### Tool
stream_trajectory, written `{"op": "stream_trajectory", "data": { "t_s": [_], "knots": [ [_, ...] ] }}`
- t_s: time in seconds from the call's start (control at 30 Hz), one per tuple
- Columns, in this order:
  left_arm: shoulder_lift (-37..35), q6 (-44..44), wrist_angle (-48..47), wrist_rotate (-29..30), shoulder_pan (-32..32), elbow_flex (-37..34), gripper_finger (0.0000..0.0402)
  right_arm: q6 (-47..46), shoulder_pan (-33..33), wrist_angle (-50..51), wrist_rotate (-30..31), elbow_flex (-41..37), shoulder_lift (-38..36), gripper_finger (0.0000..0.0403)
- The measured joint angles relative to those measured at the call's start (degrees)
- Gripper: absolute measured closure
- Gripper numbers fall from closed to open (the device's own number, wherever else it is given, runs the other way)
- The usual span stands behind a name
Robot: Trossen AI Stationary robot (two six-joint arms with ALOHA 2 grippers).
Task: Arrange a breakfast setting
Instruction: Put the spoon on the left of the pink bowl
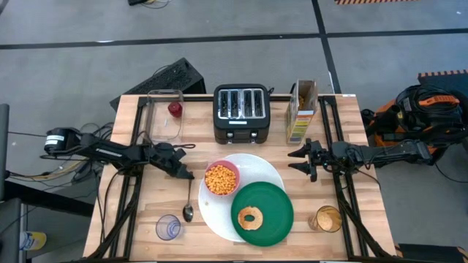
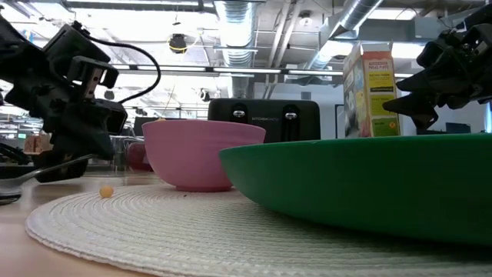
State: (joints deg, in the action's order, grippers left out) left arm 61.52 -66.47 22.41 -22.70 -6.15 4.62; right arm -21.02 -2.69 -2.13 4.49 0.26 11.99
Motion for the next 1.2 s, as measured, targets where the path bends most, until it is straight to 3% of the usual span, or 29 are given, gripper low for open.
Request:
{"op": "stream_trajectory", "data": {
  "t_s": [0.23,0.43,0.63,1.2],
  "knots": [
    [2.47,-0.84,1.78,-1.67,0.0,0.09,0.0397,0.0,0.0,0.0,0.0,0.01,-0.02,0.0143],
    [1.7,-2.35,2.21,4.5,0.04,1.28,0.0397,0.0,-0.01,0.0,0.0,-0.01,-0.02,0.0143],
    [1.73,0.84,2.97,6.93,0.04,2.09,0.0397,0.0,-0.01,0.0,0.0,0.01,-0.02,0.0143],
    [2.16,2.81,3.04,7.01,0.02,2.08,0.0397,0.0,-0.01,0.0,0.0,0.01,0.0,0.0143]
  ]
}}
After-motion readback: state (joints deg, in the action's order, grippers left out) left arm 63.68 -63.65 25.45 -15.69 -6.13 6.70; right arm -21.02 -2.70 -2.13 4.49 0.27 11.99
